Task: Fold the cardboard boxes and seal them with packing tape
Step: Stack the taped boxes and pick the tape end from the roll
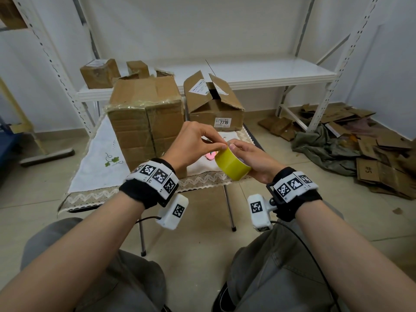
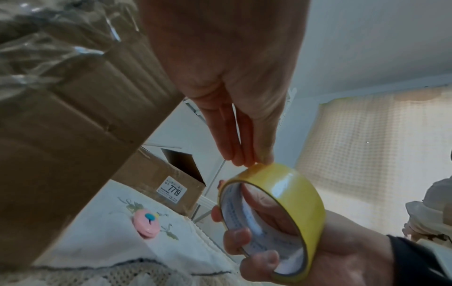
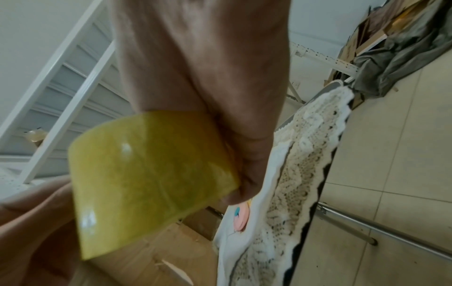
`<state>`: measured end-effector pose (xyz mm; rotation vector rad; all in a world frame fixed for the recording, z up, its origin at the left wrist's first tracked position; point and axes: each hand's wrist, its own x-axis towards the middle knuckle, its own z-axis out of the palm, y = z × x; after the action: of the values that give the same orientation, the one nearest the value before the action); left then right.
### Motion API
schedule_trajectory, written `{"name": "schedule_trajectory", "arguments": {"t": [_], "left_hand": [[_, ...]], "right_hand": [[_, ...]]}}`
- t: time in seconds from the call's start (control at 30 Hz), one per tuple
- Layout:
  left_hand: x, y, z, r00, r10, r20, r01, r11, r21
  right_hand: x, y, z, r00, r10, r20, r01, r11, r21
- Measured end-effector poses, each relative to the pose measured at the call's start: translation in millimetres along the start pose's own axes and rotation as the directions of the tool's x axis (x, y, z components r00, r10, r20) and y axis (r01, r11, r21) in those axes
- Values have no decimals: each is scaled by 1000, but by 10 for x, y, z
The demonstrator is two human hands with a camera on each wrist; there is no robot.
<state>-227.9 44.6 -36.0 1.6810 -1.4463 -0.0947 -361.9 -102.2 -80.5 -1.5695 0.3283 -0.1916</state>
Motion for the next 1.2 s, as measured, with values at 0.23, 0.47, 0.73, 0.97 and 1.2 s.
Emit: {"name": "schedule_trajectory", "arguments": {"t": [0.23, 0.47, 0.73, 0.97, 1.2], "left_hand": [[9, 35, -37, 994, 74, 74, -78, 996, 46], [-45, 51, -65, 965, 69, 252, -64, 998, -28], [-85, 187, -48, 947, 64, 315, -38, 995, -89], [-200, 224, -80, 935, -25, 355, 102, 974, -201], [-186, 239, 64, 999, -33, 14, 31, 992, 125]], "right_hand": [[-24, -9, 2, 1000, -21, 14, 21, 998, -52], [-3, -52, 8, 991, -35, 130, 44, 997, -62], [-61, -114, 72, 958, 2, 285, 8, 999, -34], [-92, -72, 61, 945, 53, 324, -57, 998, 3], [67, -32, 8, 995, -96, -41, 103, 953, 285]]}}
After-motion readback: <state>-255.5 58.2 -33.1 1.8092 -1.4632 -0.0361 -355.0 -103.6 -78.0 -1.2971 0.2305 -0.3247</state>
